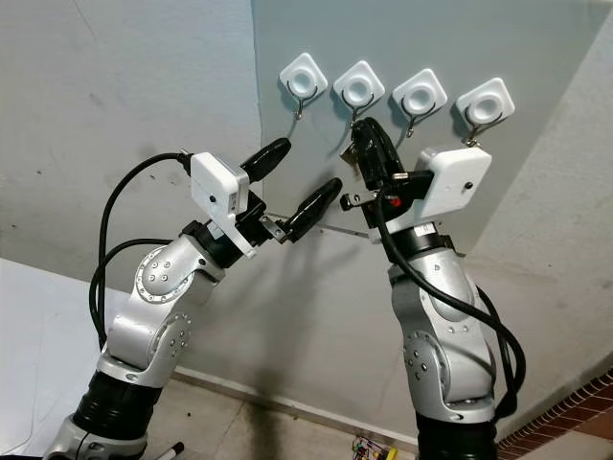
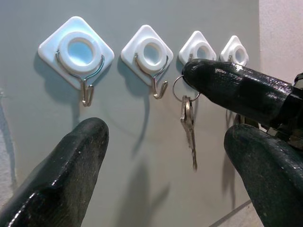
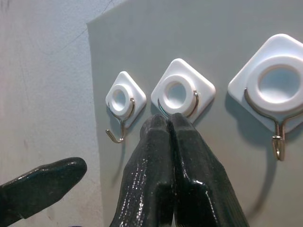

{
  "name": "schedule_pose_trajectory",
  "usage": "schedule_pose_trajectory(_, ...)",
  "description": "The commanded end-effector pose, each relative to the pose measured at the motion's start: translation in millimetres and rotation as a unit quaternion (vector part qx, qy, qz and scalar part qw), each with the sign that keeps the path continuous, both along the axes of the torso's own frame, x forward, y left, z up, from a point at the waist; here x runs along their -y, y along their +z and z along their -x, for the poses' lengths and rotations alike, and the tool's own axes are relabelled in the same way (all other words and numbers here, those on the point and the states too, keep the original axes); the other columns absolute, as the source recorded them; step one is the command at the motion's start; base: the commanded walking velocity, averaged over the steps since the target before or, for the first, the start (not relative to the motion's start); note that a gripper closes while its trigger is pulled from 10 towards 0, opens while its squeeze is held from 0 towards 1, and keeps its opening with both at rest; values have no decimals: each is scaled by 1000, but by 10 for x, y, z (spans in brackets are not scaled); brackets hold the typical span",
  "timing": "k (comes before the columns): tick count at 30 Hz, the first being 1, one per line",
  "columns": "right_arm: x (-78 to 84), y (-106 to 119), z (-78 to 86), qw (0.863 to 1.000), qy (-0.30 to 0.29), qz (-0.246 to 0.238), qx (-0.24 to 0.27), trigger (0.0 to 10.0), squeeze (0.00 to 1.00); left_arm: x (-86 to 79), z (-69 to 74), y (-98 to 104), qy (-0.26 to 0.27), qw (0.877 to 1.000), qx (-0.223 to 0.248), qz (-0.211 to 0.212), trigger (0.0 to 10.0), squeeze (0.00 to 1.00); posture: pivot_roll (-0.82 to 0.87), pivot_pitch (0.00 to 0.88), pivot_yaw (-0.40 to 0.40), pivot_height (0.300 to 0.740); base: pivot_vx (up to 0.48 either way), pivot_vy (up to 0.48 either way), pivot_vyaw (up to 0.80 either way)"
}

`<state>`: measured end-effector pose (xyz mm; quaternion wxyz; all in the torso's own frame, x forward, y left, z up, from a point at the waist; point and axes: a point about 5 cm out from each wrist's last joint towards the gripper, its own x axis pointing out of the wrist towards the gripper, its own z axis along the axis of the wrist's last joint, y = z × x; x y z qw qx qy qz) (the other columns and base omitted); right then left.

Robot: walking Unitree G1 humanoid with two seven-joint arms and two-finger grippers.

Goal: Hang keys on a hook

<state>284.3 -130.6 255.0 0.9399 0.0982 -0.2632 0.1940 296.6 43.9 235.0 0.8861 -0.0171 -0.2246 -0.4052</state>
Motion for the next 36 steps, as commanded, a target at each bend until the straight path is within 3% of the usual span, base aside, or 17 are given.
schedule_pose_trajectory(1,0,43,-29,1000,1,-5,2,10000,0,-11,7,84,3,1000,15,0,10000,0,20,20,-22,740,0,0,0)
schedule_pose_trajectory(21,-12,65,-151,999,-9,-28,-13,10000,0,-17,9,86,5,1000,14,2,10000,0,22,20,-24,740,0,0,0)
schedule_pose_trajectory(31,42,-5,-179,990,6,-126,-57,10000,0,-14,7,87,5,1000,12,4,10000,0,22,20,-24,740,0,0,0)
schedule_pose_trajectory(36,48,-60,-167,986,9,-150,-72,10000,0,-13,7,91,4,1000,11,4,10000,0,24,19,-23,740,0,0,0)
